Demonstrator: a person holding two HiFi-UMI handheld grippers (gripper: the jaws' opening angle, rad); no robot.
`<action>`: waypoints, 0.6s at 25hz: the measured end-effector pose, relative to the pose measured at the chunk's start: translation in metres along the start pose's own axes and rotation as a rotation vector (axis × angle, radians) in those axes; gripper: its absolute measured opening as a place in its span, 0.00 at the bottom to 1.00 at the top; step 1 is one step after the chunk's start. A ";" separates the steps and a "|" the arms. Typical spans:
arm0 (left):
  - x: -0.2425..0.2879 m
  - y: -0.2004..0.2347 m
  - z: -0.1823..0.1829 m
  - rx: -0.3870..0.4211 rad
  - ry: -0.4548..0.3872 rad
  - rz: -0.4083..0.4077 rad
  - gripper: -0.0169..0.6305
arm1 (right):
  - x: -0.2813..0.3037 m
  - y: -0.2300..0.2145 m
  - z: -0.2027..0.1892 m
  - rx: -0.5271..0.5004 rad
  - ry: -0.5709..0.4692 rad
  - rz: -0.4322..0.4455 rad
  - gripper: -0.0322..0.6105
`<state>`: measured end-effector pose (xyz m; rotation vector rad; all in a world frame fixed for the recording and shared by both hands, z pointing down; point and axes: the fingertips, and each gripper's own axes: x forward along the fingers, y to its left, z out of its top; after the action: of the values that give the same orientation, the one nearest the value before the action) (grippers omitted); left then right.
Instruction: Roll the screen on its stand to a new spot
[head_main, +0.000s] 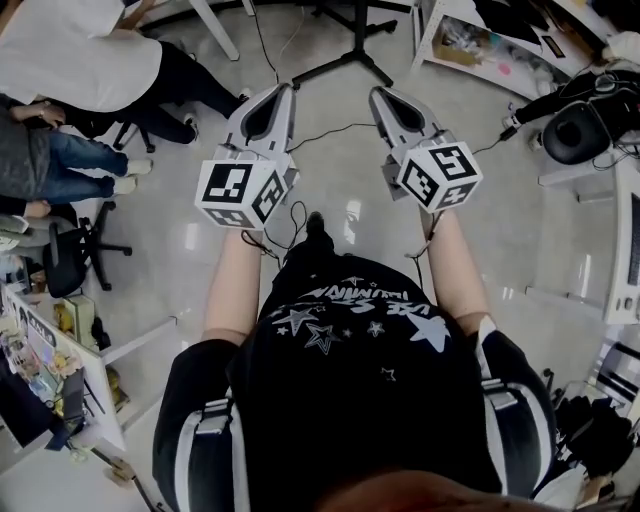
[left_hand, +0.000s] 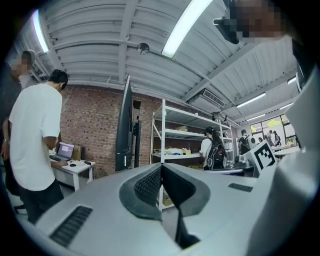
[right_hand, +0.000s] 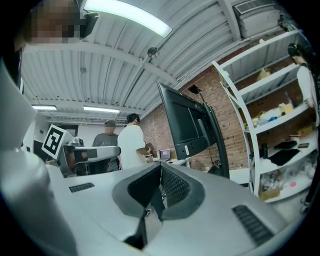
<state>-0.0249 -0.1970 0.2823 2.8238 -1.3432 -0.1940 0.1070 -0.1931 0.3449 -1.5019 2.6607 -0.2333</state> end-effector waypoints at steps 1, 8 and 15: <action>0.006 0.005 -0.001 -0.013 0.005 -0.001 0.04 | 0.006 -0.004 0.002 -0.004 0.001 -0.005 0.06; 0.050 0.045 0.002 -0.060 0.000 -0.022 0.04 | 0.051 -0.030 0.028 -0.033 -0.018 -0.033 0.06; 0.082 0.090 0.007 -0.095 -0.006 -0.040 0.04 | 0.098 -0.042 0.030 -0.033 -0.012 -0.064 0.06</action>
<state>-0.0438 -0.3170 0.2716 2.7753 -1.2435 -0.2598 0.0962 -0.3014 0.3232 -1.5942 2.6233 -0.1843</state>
